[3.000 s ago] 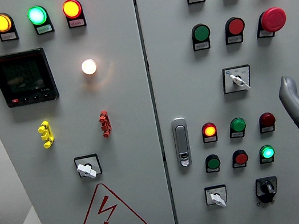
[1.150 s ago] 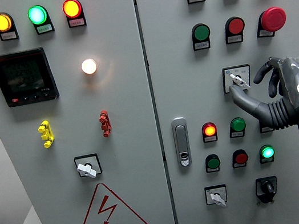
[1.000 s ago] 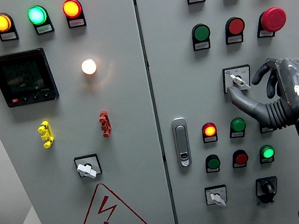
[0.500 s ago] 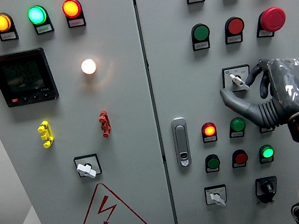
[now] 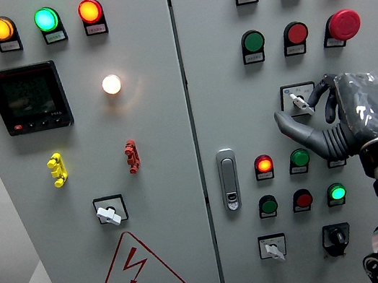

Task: Rotate and turn off gray switch
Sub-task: 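Rotate the gripped white knob with the right hand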

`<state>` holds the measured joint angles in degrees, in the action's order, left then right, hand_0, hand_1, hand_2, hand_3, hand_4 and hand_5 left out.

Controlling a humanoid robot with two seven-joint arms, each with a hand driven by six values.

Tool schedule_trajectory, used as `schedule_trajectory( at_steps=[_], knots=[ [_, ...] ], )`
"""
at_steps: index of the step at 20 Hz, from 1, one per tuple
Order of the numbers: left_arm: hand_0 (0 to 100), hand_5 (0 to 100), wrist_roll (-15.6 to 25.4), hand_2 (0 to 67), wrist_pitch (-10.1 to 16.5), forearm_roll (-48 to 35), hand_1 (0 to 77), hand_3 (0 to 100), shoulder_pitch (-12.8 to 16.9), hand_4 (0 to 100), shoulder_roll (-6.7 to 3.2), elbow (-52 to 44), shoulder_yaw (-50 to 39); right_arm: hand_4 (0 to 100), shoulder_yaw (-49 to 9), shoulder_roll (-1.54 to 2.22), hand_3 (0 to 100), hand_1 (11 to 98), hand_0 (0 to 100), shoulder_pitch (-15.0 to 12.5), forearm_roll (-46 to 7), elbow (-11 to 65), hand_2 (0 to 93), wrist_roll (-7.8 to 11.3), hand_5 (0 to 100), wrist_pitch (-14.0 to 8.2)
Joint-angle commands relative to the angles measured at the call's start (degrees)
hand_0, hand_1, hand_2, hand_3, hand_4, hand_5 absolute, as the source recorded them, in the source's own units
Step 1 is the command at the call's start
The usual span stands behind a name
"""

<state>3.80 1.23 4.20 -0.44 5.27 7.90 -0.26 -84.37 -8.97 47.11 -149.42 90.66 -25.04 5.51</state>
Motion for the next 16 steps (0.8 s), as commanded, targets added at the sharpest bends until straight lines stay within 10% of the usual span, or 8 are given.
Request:
schedule_trajectory(
  at_steps=[1,9,16],
  knots=[
    [0,12,0.1,12.9,0.0,0.0,0.0,18,0.0,9,0.0,0.0,0.0,92,0.0,0.0,93,34.4,0,0.1,0.0,-0.5,63.2,-0.01,100,0.0],
    [0,12,0.0,12.9,0.0,0.0,0.0,18,0.0,9,0.0,0.0,0.0,92,0.0,0.0,94,36.1,5,0.6,-0.1,-1.3,64.5,-0.45,100,-0.1],
    [0,12,0.0,12.9,0.0,0.0,0.0,18,0.0,9,0.0,0.0,0.0,92,0.1,0.0,94,35.4,47,1.0,-0.1,-1.7,66.2,-0.71,100,-0.1]
  ],
)
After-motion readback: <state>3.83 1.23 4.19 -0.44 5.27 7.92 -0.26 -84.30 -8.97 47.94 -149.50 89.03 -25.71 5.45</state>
